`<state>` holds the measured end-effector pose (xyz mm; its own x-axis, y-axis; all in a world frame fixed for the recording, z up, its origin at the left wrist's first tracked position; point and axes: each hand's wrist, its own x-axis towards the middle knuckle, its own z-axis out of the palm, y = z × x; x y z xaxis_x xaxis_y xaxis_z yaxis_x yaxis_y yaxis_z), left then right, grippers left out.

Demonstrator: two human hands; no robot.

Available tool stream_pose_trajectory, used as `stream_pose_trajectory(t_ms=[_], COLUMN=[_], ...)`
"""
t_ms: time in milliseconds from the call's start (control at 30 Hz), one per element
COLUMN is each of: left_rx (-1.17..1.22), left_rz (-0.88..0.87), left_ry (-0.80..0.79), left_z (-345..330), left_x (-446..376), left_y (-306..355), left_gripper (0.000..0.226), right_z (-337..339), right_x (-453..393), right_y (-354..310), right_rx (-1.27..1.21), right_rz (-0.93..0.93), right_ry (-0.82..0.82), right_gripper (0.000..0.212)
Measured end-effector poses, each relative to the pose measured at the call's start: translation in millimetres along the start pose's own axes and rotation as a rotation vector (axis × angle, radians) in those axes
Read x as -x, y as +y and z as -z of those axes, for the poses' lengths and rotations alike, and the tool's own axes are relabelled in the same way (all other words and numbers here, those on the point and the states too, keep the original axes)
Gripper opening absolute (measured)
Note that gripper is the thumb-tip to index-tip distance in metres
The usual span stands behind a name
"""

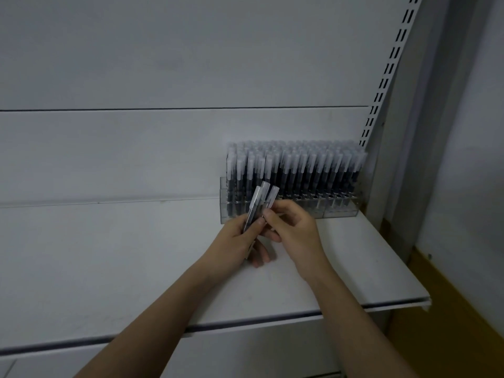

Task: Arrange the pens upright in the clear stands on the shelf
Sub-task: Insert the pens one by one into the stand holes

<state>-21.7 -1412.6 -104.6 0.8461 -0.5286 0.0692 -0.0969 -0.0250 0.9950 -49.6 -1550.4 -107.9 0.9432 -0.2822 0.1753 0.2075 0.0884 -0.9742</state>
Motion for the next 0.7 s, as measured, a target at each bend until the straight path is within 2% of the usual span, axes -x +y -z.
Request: stream_pose_trajectory(t_ms=[133,300,433,700], left_rx=[0.058,0.146,0.048,0.188], left_rz=[0.008,0.003,-0.01,0.046], left_ry=[0.061,0.184,0.217,0.177], left_z=[1,4,7,9], left_x=[-3,-4,-5,-3], left_y=[-4,-6,-7,-5], left_gripper=[0.027,0.021,0.025,0.029], right_z=[5,13,14,10], right_x=[-8,-29,-44,-59], right_y=[-7,-37,-48,-41], right_rx=[0.088,0.117,0.303,0.508], right_rz=[0.036,0.197,0.338,0.421], right_ry=[0.109,0.264,0.294,0.283], right_gripper=[0.003,0.006,0.007,0.007])
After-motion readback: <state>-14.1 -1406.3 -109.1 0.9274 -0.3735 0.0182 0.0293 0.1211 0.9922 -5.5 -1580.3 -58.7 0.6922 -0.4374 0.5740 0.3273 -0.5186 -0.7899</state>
